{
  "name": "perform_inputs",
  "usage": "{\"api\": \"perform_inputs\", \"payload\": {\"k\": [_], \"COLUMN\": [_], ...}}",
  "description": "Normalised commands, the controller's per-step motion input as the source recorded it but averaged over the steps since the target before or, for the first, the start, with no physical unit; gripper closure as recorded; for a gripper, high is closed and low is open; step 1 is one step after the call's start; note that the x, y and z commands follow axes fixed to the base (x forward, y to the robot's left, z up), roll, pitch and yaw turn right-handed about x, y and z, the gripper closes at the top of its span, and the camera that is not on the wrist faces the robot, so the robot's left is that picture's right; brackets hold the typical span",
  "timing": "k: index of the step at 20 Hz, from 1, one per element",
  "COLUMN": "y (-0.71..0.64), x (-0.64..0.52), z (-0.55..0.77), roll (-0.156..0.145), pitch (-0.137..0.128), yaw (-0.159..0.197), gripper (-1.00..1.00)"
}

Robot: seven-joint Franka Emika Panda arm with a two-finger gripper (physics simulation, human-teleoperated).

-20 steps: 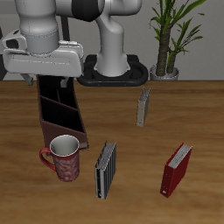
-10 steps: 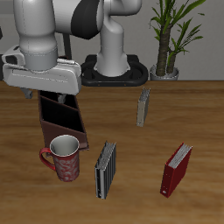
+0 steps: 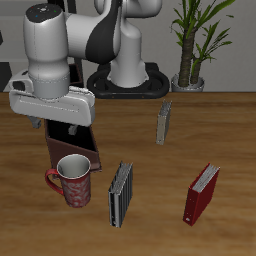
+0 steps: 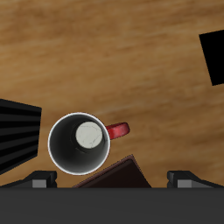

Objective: Place the red mug into the right desk caddy's right compartment

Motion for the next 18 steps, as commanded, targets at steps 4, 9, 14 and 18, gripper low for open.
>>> {"api": "perform_inputs", "payload": {"k": [4, 9, 14, 18], "y": [-0.10, -0.01, 0.04, 0.01], "x": [0.04, 0.02, -0.02, -0.02], "z": [-0.57, -0.32, -0.28, -0.27], "roll": [-0.028, -0.010, 0.013, 0.005], "pitch": [0.071, 0.034, 0.022, 0.042], "yaw": [-0.138, -0.080, -0.067, -0.099], "gripper": [-1.00, -1.00, -1.00, -1.00]}}
